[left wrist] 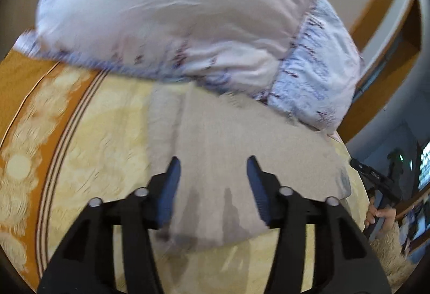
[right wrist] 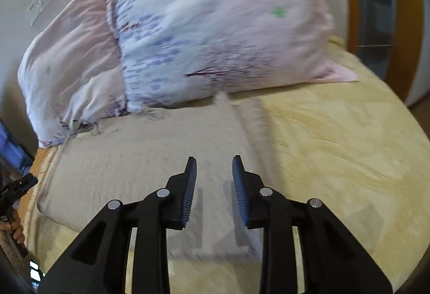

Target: Fold small clothes

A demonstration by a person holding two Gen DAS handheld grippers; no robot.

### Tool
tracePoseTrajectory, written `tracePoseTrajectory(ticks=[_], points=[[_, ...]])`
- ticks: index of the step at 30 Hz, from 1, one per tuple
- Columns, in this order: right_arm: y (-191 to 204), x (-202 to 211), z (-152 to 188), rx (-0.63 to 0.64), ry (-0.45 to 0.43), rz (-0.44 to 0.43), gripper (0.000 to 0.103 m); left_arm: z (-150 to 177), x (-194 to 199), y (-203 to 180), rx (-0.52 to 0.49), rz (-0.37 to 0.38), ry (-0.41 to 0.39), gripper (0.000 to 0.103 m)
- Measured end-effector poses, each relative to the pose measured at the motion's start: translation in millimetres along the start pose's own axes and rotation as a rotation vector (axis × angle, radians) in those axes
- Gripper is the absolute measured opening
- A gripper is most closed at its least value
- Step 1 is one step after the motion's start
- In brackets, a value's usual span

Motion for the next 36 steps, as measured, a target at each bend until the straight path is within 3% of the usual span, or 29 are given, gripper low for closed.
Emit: tracePoseTrajectory(ticks=[4,7,9,20,26,29,32,33,36], points=[[9.3,-32.9,5.8,0.016,0.054,0.000,0.029,2.4,-30.0,-10.4,-0.003,0.026,0.047,0.055],[-6.2,-50.6,21.3,-0.015,0.122,0.070,0.029,4.3,-45.7,-2.9,0.010,0.022,0.075,0.055],[-14.0,-50.7,24.6,-0.091,0.115,0.047,0.030,6.0,-51.5,4.8,0.032,0.018,0.093,0.055],[-19.2,-48.5,25.6,-0.200,0.088,0.058,0.030,12.9,-51.8,27.5,0.200,0.064,0.119,0.052],[-14.6,-49.4,27.5,-0.124,0.057,0.079,0.031,17.3,-49.6,20.6,0.108,0.023,0.084,0.051],[-15.9,-38.7,20.6,-0.123,0.076,0.147,0.032,10.3,-34.6,23.9,0.200,0.033,0.064,0.058],[16.2,-18.7,-1.2,0.003,-0.014,0.107,0.059,-5.0,-11.6,39.1,0.234,-0.016,-0.017,0.077],[35.8,-16.2,-4.6,0.051,-0.027,0.068,0.064,-7.8,-7.8,47.0,0.242,-0.039,-0.024,0.078],[83.1,-27.6,7.7,0.118,0.029,-0.041,0.064,-6.3,-11.9,64.9,0.287,-0.083,0.001,0.078]])
Point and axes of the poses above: each gripper's, at about its wrist camera, not at the fingertips, and x roughly against the way its jaws point, y to its left, z to its underside, the point moved 10 cm from there along -x, roughly the way its jaws point, and after that the axes turned 15 degrees about -y, right-handed, at the moved point
